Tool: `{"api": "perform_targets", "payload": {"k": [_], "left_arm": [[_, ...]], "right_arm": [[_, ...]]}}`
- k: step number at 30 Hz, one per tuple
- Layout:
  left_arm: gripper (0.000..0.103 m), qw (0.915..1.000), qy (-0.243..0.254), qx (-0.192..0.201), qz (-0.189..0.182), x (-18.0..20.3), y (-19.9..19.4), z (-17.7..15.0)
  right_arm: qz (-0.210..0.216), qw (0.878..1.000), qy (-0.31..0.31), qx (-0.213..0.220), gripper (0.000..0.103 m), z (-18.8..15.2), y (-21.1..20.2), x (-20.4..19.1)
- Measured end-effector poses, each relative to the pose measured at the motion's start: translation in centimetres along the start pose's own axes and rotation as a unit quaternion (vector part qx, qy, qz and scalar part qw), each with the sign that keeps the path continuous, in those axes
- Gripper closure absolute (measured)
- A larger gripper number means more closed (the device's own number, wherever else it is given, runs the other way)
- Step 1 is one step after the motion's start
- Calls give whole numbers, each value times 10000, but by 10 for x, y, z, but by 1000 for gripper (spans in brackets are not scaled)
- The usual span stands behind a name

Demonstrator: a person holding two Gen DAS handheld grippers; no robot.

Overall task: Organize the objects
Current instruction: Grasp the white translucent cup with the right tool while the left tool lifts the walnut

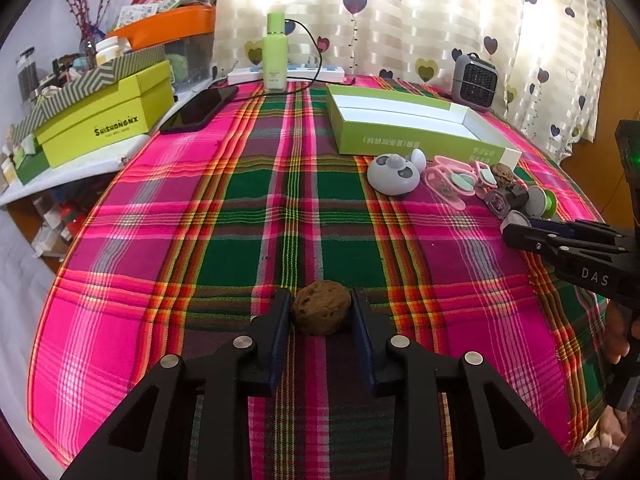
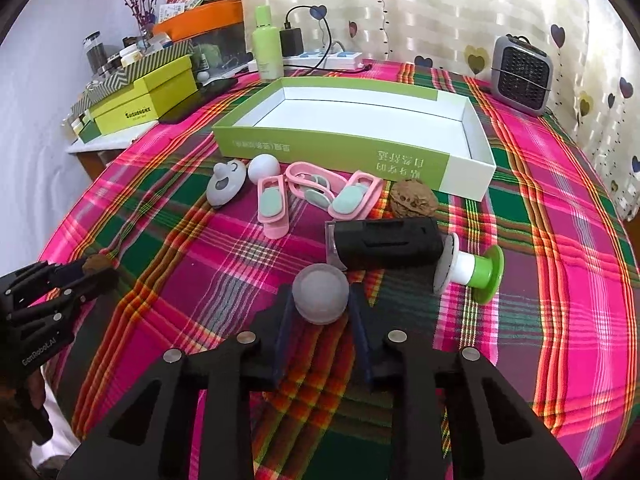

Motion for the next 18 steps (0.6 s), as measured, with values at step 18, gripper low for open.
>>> {"api": "perform_targets", "payload": {"k": [18], "left_arm": [[75, 9993, 252, -50, -265, 28, 10, 9]], "right_arm": [[125, 9999, -16, 37, 75, -1, -2, -5]]}}
Point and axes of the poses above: each gripper's, at about its wrist camera, not at the fingertips, and y roughly the way its jaws point, x to its right, z to its top, the point moved 1 cm from there along y, roughly the way its jaws point, and after that the axes turned 7 degrees about -y, right-handed, at the moved point
